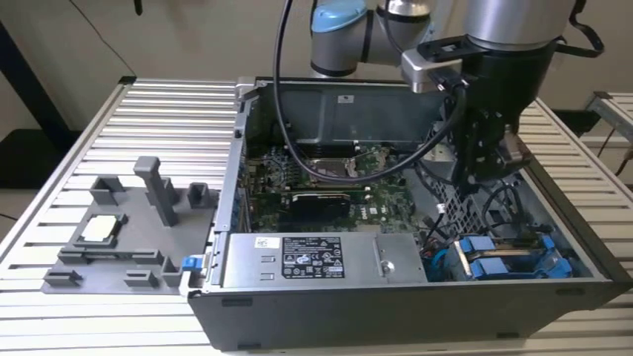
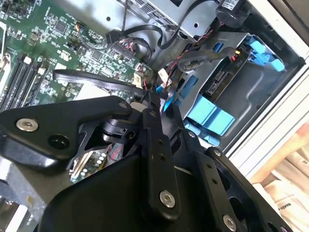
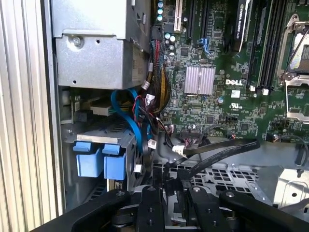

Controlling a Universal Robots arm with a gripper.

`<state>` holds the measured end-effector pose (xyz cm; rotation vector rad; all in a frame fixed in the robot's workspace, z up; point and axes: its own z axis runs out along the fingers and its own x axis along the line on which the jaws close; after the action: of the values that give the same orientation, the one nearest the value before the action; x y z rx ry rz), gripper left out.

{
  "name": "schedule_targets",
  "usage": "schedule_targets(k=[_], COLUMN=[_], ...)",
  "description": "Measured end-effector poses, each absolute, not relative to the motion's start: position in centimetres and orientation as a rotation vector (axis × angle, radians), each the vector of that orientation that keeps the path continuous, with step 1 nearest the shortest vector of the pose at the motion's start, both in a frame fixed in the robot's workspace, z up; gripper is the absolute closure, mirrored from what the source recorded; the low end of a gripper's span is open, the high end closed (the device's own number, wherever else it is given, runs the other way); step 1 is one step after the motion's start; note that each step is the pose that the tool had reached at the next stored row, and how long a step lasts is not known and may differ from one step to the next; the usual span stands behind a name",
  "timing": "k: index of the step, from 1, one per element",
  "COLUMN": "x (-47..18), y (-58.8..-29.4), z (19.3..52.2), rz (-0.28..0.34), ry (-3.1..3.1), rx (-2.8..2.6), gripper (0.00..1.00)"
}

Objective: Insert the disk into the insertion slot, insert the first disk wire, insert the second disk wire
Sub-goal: 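Insert the first disk wire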

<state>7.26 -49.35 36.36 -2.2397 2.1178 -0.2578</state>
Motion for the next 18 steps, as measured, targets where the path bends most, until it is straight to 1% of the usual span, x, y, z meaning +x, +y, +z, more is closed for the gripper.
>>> schedule_targets(k=[7, 9, 10, 17, 18], x=[7.16, 7.15, 7.14, 7.13, 7.12], y=[-49.35, -49.35, -49.35, -49.35, -49.35], z=[36.23, 36.22, 36.22, 36.22, 36.22], rz=[-0.263, -0.263, -0.263, -0.27, -0.271], ry=[2.117, 2.116, 2.116, 2.119, 2.119], rx=[-2.24, -2.24, -2.24, -2.244, -2.244], gripper=[0.73, 0.75, 0.82, 0.82, 0.8])
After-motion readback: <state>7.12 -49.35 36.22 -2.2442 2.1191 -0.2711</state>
